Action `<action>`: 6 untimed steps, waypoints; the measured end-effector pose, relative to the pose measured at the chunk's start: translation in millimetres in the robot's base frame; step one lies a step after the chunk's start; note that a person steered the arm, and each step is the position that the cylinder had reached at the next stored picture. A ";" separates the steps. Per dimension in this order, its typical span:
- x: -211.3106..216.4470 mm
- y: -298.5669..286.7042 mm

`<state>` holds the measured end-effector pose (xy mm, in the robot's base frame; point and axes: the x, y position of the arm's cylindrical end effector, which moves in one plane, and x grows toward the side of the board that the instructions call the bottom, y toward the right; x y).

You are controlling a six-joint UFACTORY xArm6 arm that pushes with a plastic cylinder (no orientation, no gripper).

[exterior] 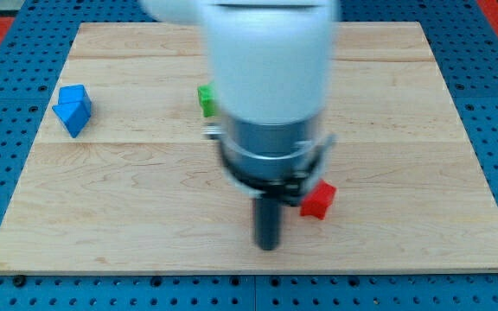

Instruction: Move the red star on top right of the red circle

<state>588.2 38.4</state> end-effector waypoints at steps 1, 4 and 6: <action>-7.7 60.9; -14.1 53.5; -69.0 19.7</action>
